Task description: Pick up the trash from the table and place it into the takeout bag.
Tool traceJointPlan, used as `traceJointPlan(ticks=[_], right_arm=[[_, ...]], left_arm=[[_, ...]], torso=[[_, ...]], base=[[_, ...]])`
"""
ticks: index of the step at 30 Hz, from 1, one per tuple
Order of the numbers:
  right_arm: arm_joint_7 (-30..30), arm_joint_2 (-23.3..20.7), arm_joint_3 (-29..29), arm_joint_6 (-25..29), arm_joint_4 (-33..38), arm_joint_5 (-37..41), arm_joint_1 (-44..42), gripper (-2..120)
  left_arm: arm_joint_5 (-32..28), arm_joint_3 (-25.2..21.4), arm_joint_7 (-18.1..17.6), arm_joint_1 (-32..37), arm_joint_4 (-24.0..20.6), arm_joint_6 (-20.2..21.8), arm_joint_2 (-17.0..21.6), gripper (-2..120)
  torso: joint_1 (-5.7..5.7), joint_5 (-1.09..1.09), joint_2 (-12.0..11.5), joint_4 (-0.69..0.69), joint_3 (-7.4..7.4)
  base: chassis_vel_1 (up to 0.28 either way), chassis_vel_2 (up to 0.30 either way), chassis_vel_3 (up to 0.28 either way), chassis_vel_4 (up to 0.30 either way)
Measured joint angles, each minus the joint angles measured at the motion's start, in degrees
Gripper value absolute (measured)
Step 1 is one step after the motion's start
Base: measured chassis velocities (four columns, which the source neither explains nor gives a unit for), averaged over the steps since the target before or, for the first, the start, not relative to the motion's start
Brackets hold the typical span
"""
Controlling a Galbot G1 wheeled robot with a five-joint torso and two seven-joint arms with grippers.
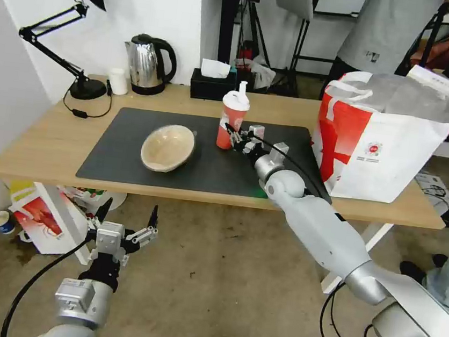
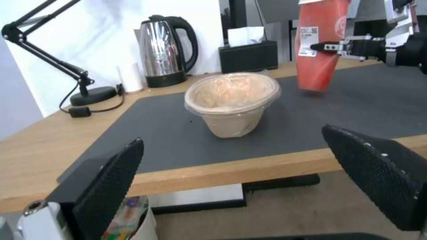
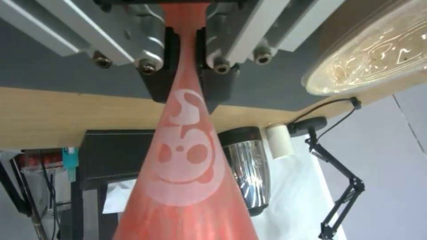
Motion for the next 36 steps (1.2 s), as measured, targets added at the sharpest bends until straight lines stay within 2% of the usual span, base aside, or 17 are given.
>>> traceJointPlan(ticks=[21,32,36], right_arm=[[-2.6,-2.0,1.4,0.7,2.1,0.9,0.1,3],[-1.4,-5.2,1.4,0.6,8.6,2.7,0.5,3],[-1.9,-7.9,1.4,0.3,13.0,4.8,1.5,3]], left_arm=[[0.0,0.0,0.0,0.0,0.0,0.0,0.0,100],[0.0,0.0,0.0,0.0,0.0,0.0,0.0,100],[0.0,0.0,0.0,0.0,0.0,0.0,0.0,100]], torso=[[0.0,0.0,0.0,0.0,0.0],[0.0,0.0,0.0,0.0,0.0],[0.0,0.01,0.0,-0.01,0.0]], base=[[0.0,0.0,0.0,0.0],[0.0,0.0,0.0,0.0],[0.0,0.0,0.0,0.0]])
